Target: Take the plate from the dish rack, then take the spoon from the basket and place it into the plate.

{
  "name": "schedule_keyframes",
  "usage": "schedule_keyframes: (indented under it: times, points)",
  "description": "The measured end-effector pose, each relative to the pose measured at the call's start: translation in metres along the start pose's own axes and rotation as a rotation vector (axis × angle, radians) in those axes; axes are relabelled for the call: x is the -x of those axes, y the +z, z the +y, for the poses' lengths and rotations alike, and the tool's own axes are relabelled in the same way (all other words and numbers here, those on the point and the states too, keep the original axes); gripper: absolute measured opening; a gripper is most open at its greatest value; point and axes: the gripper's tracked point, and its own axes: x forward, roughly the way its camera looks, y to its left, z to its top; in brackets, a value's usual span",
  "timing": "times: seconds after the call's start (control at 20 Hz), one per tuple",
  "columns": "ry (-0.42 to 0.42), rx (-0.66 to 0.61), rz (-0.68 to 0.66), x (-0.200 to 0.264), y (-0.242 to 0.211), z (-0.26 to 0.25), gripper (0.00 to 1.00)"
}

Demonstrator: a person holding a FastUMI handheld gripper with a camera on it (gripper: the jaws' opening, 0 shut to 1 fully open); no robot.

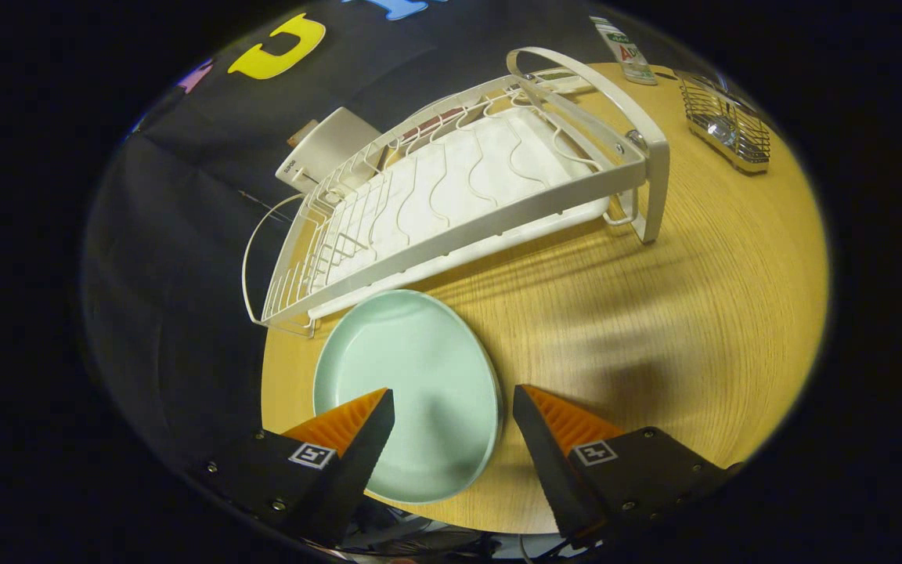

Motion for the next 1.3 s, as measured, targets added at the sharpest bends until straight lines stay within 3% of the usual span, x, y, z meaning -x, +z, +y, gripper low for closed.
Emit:
schedule_keyframes:
  times: [0.3, 0.55, 0.95, 1.3]
  points:
    - [0.020, 0.035, -0.044, 0.005, 0.006, 0.009, 0.98]
    - [-0.033, 0.108, -0.152, 0.038, 0.032, 0.007, 0.98]
    - [-0.220, 0.151, -0.403, 0.121, 0.110, -0.028, 0.98]
    - [-0.413, 0.058, -0.562, 0.174, 0.184, -0.092, 0.98]
